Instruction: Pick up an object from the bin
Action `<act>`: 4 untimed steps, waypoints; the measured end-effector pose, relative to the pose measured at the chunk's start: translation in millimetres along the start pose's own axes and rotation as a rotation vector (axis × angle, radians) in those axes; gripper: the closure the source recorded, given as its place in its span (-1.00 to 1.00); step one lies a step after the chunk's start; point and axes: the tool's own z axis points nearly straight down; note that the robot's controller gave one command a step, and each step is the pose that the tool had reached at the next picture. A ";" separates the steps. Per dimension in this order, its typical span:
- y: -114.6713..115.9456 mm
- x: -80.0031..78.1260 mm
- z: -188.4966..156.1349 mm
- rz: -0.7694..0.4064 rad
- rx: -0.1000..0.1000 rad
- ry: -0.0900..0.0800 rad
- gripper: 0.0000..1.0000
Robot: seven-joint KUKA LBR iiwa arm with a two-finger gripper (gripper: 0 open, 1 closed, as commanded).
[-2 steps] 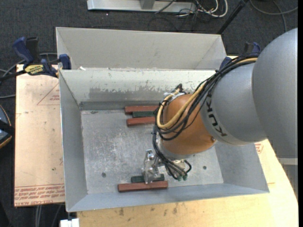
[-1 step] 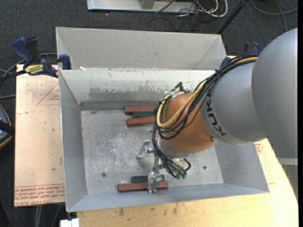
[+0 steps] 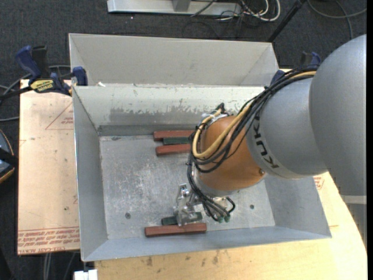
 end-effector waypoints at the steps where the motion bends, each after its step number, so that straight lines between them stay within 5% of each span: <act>1: -0.7 -2.9 -0.5 0.002 0.000 -0.013 -1.00; 2: -0.8 -2.8 -0.6 0.002 0.001 -0.012 -1.00; 3: -12.7 -16.3 -44.5 0.064 0.001 0.016 -1.00; 4: -8.5 -3.1 5.6 -0.083 0.003 0.018 1.00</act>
Offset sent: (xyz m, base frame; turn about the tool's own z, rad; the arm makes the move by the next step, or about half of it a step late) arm 0.0000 0.0000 0.0000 0.0000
